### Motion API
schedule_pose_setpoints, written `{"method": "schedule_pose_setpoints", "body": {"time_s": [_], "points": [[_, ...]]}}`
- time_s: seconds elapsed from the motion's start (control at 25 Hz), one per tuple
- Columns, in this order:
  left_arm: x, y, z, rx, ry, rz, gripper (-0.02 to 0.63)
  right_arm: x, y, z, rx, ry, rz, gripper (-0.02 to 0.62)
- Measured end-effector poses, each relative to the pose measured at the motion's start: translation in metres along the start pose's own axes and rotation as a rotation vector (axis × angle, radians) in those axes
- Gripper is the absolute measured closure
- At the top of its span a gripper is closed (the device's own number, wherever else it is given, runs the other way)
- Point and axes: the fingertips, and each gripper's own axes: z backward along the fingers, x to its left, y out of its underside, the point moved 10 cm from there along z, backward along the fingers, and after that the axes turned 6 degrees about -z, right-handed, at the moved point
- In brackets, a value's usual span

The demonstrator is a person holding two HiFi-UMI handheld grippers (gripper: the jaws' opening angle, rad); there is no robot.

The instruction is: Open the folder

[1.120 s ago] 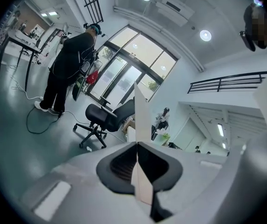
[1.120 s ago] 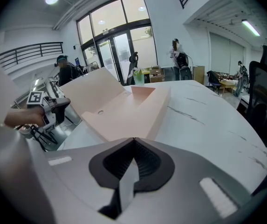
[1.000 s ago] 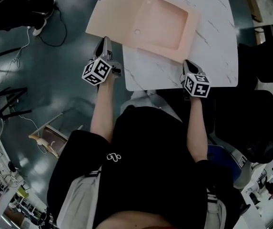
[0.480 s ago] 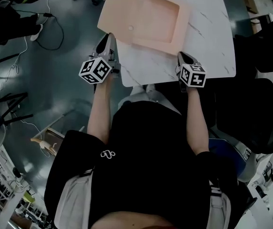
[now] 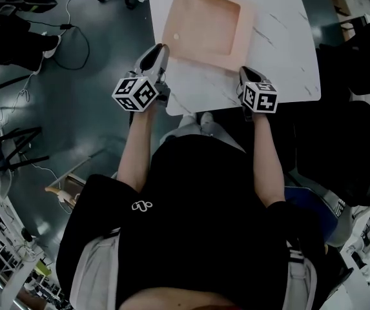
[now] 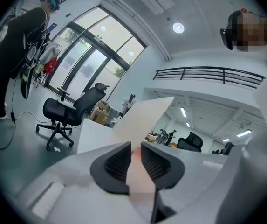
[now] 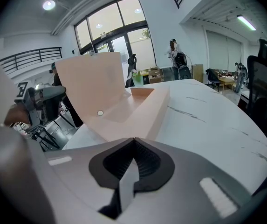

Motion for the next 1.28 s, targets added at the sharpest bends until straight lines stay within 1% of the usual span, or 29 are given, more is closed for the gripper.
{"method": "schedule_pose_setpoints", "body": {"time_s": [0.16, 0.24, 0.4, 0.52, 0.6, 0.68, 0.8, 0.88, 0.92, 0.96, 1.16, 1.28], "points": [[-0.009, -0.002, -0.001, 0.024, 0.032, -0.003, 0.549, -0.001, 0.0, -0.001, 0.006, -0.005, 0.001, 0.595], [-0.013, -0.003, 0.001, 0.021, 0.052, 0.001, 0.548, -0.002, 0.0, -0.001, 0.008, -0.008, 0.0, 0.595], [-0.022, -0.007, 0.0, -0.016, 0.101, 0.016, 0.548, -0.004, -0.003, -0.003, 0.008, -0.012, 0.007, 0.595], [-0.029, -0.012, 0.0, -0.047, 0.117, 0.014, 0.548, -0.005, -0.003, -0.004, 0.011, -0.011, 0.012, 0.597], [-0.033, -0.018, 0.002, -0.071, 0.126, 0.016, 0.548, -0.003, -0.003, -0.002, -0.01, -0.018, -0.003, 0.597], [-0.038, -0.027, 0.002, -0.094, 0.134, 0.011, 0.548, 0.002, -0.008, 0.003, -0.059, -0.036, -0.009, 0.597], [-0.045, -0.039, 0.004, -0.121, 0.124, -0.023, 0.552, 0.014, -0.025, 0.014, -0.146, -0.065, 0.016, 0.597], [-0.05, -0.047, 0.005, -0.134, 0.11, -0.057, 0.582, 0.022, -0.039, 0.023, -0.212, -0.087, 0.028, 0.597], [-0.054, -0.05, 0.006, -0.14, 0.102, -0.077, 0.602, 0.025, -0.047, 0.029, -0.247, -0.099, 0.033, 0.597], [-0.058, -0.053, 0.006, -0.142, 0.091, -0.102, 0.606, 0.028, -0.055, 0.035, -0.282, -0.111, 0.04, 0.597], [-0.076, -0.065, 0.009, -0.135, 0.028, -0.219, 0.606, 0.048, -0.087, 0.063, -0.439, -0.168, 0.073, 0.597], [-0.086, -0.072, 0.007, -0.129, -0.034, -0.294, 0.606, 0.059, -0.102, 0.076, -0.51, -0.189, 0.096, 0.597]]}}
